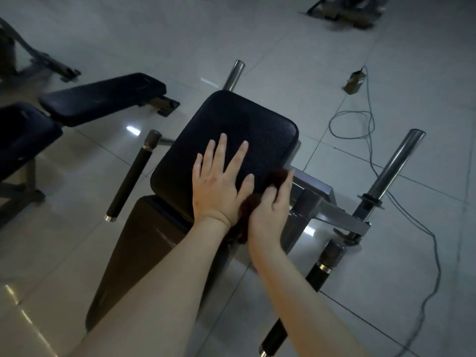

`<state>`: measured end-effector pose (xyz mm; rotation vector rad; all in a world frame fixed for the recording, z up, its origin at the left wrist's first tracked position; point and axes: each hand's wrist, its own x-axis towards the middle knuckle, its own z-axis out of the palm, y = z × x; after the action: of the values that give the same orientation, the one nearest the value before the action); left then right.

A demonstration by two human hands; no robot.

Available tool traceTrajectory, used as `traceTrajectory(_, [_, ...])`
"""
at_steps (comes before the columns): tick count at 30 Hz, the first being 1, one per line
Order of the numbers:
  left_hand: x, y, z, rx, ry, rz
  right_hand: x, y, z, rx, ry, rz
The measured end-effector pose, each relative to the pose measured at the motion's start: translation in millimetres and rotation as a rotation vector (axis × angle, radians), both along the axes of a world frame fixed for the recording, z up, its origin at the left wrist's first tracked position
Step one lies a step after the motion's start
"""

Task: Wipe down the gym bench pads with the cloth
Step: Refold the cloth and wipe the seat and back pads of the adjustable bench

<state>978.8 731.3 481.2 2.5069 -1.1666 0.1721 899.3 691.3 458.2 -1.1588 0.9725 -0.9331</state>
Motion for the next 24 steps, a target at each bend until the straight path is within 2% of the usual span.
traceTrajectory(6, [-2, 0, -3, -0.014, -0.017, 0.013, 21, -70, 7, -0.091, -0.109, -0.081])
traceTrajectory(12, [-1, -1, -3, 0.031, -0.06, 0.033, 16, -46, -9, -0.174, -0.216, -0.033])
traceTrajectory(19, [-4, -4, -1, -0.044, -0.072, 0.014, 6, -43, -17, -0.359, -0.19, 0.038])
traceTrajectory(22, [-6, -1, 2, -0.14, -0.022, -0.075, 1, -23, -23, -0.409, -0.232, 0.063])
traceTrajectory(24, [-3, 3, 10, -0.118, 0.06, -0.128, -3, -9, -32, -0.439, -0.275, 0.08])
